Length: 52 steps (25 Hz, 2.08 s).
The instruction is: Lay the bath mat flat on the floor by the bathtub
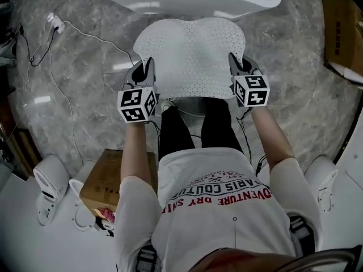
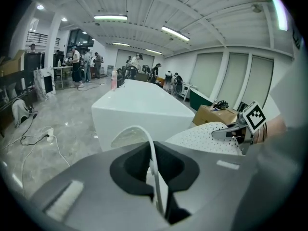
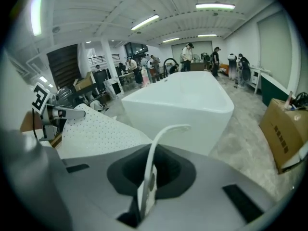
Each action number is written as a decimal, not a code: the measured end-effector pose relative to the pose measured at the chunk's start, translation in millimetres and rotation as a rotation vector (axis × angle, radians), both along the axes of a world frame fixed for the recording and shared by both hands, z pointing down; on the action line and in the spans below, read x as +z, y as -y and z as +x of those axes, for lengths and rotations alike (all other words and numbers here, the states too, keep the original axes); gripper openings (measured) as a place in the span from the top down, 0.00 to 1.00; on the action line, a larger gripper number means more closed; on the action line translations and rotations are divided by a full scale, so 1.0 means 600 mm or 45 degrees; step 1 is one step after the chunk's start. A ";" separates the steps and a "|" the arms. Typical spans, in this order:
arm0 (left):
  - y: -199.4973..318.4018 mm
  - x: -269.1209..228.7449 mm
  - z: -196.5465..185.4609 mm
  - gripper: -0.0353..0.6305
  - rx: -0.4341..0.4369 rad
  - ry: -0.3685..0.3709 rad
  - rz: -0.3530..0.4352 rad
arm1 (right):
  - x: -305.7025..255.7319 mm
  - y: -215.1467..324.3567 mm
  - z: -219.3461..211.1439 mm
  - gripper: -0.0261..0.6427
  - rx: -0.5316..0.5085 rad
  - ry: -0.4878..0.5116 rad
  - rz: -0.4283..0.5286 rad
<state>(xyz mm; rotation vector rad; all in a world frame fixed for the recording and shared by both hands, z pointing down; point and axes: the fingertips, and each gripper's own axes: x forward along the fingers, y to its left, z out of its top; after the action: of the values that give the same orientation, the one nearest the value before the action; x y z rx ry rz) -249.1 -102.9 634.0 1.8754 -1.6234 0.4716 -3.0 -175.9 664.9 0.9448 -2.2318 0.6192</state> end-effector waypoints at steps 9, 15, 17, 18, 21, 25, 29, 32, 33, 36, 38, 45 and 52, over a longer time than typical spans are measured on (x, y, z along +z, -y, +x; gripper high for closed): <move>0.061 0.227 -0.038 0.92 0.201 0.004 0.056 | 0.224 0.014 -0.017 0.94 0.073 -0.082 0.074; 0.084 0.392 -0.061 0.92 0.209 0.062 0.094 | 0.395 0.040 -0.027 0.94 0.039 -0.101 0.119; 0.086 0.443 -0.061 0.92 0.212 0.073 0.096 | 0.440 0.048 -0.029 0.94 0.032 -0.095 0.130; 0.088 0.465 -0.061 0.92 0.212 0.077 0.098 | 0.460 0.051 -0.030 0.94 0.026 -0.092 0.137; 0.095 0.524 -0.065 0.92 0.208 0.090 0.103 | 0.515 0.059 -0.033 0.94 0.008 -0.094 0.150; 0.105 0.593 -0.066 0.92 0.197 0.097 0.089 | 0.581 0.068 -0.026 0.94 0.001 -0.111 0.150; 0.111 0.642 -0.059 0.92 0.233 0.133 0.079 | 0.624 0.073 -0.012 0.93 -0.008 -0.127 0.150; 0.120 0.668 -0.066 0.92 0.230 0.178 0.084 | 0.653 0.080 0.004 0.93 -0.009 -0.142 0.149; 0.121 0.678 -0.071 0.92 0.219 0.181 0.080 | 0.662 0.081 0.010 0.93 -0.007 -0.151 0.148; 0.114 0.712 -0.089 0.92 0.189 0.182 0.042 | 0.689 0.080 0.022 0.93 0.003 -0.178 0.140; 0.108 0.737 -0.098 0.92 0.185 0.185 -0.002 | 0.704 0.077 0.030 0.93 0.022 -0.196 0.127; 0.087 0.834 -0.133 0.91 0.128 0.221 -0.149 | 0.777 0.062 0.057 0.93 0.059 -0.301 0.039; 0.066 0.909 -0.157 0.91 0.115 0.297 -0.228 | 0.854 0.069 0.090 0.93 0.161 -0.373 -0.066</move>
<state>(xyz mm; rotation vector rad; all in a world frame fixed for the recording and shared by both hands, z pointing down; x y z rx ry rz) -343.1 -142.3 1179.1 1.8176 -1.5864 0.8738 50.9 -217.1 1177.3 1.0818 -1.9008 0.5523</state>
